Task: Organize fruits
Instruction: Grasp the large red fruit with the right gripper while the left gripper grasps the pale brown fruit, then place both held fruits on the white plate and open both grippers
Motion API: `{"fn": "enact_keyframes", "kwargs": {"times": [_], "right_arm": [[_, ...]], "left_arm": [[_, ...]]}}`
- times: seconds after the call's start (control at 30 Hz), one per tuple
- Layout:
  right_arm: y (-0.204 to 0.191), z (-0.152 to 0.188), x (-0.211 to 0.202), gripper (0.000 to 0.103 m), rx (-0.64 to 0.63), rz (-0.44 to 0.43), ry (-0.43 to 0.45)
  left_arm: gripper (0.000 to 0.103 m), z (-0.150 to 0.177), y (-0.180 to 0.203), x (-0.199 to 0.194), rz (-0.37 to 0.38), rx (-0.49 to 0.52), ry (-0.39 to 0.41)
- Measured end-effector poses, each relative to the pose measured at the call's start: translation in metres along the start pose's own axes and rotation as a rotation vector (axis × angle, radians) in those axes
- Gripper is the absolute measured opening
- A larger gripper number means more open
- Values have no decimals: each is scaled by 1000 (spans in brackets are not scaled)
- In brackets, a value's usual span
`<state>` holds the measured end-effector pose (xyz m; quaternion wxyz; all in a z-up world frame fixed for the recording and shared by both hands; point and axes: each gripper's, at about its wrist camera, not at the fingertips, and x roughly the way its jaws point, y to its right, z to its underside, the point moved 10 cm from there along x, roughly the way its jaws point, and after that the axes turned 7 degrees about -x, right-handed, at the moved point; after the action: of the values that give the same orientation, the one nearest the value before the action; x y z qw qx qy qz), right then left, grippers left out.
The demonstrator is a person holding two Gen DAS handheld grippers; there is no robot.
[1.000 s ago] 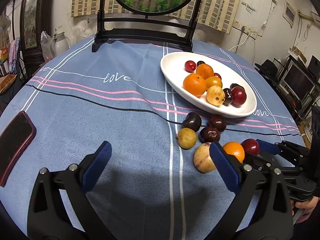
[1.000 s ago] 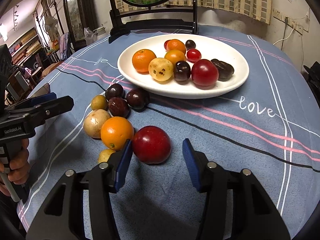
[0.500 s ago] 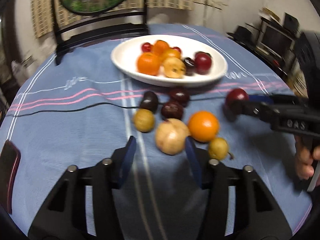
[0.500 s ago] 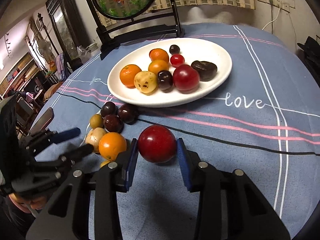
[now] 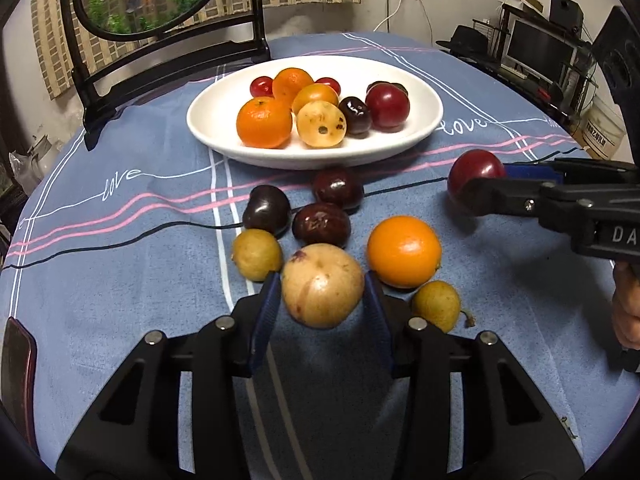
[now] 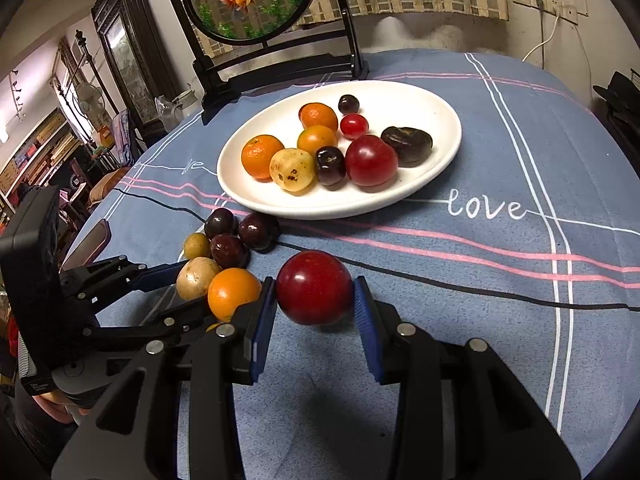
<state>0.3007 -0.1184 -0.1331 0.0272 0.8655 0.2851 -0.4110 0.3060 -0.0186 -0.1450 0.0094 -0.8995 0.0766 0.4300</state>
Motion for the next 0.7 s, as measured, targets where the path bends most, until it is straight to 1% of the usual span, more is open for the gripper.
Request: {"fn": "enact_keyframes", "kwargs": {"times": [0.17,0.23,0.3,0.37,0.47,0.5,0.53,0.6,0.67,0.7], "right_arm": [[0,-1,0,39,-1,2,2],[-1,-1,0,39,-1,1,3],[-1,-1,-1,39,-8,7,5],[-2,-3,-2,39,-20,8,20],[0,-21,-4,39,-13,-6,66],[3,-30,-5,39,-11,6,87],[7,-44,-5,39,-16,31,117],[14,-67,-2,39,-12,45,158],[22,-88,9,39,3,61,184],[25,-95,15,40,6,69,187]], "left_arm": [[40,2,1,0,16,-3,-9],[40,5,0,-6,40,-23,-13],[40,4,0,-16,61,-45,7],[40,-4,1,-29,99,-66,51],[40,-31,-1,-35,144,-105,76],[40,-40,-2,-34,140,-113,84],[40,-56,-6,-31,126,-123,100],[40,-83,-13,-23,113,-148,117],[40,-114,-20,-8,103,-172,115],[40,-129,-24,0,83,-181,120]]}}
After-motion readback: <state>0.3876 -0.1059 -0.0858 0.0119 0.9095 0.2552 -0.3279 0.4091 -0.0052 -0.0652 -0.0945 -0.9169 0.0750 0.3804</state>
